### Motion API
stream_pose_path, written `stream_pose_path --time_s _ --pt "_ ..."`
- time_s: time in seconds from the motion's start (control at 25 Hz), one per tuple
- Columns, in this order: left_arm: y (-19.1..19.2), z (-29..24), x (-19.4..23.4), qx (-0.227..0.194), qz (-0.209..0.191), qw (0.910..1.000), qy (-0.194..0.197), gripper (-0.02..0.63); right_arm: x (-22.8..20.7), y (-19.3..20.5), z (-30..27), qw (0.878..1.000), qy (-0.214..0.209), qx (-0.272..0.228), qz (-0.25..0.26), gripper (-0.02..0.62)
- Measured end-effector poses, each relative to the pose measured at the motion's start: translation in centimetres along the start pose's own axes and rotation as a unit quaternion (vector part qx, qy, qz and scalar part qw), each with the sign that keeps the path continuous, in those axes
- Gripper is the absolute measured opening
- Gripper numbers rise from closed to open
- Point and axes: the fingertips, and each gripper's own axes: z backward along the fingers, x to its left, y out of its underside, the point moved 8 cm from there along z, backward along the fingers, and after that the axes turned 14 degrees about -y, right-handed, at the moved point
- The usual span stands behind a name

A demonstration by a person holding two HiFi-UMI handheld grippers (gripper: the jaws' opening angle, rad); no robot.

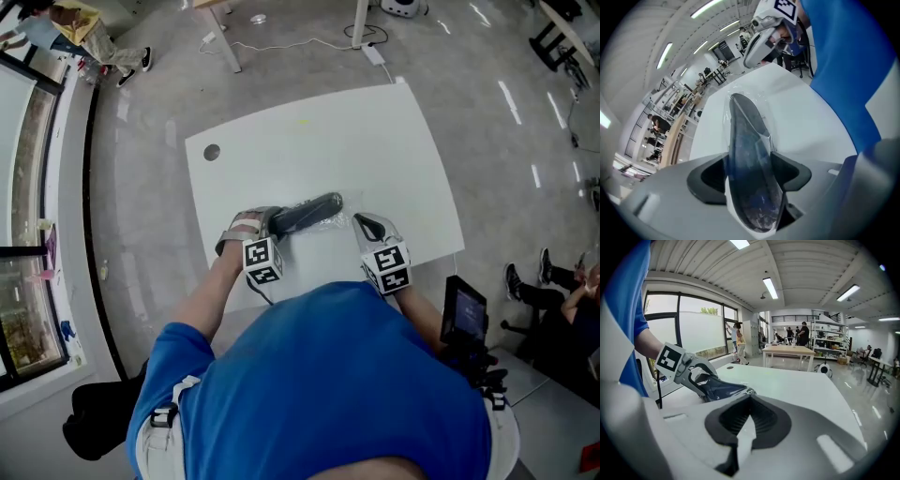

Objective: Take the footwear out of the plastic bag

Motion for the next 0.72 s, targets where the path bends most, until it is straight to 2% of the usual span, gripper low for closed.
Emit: stream_pose_path --time_s 0.32,0.56,0.72 --pt "-0.4 3.6 -4.0 -0.014 -0.061 0.9929 -0.102 0.278 -0.5 3.4 0.1 0.994 -0.043 0.080 0.067 0.003" --pt "-0.4 5.1 -5.7 -0.020 -0.076 0.9876 -0.136 0.275 0.7 4.1 -0.5 0.978 -0.083 0.127 0.146 0.003" --pt "-0.5 5.5 -6.0 -0.024 -0.080 0.9856 -0.147 0.273 1.6 4.5 -1.4 0.969 -0.099 0.134 0.184 0.003"
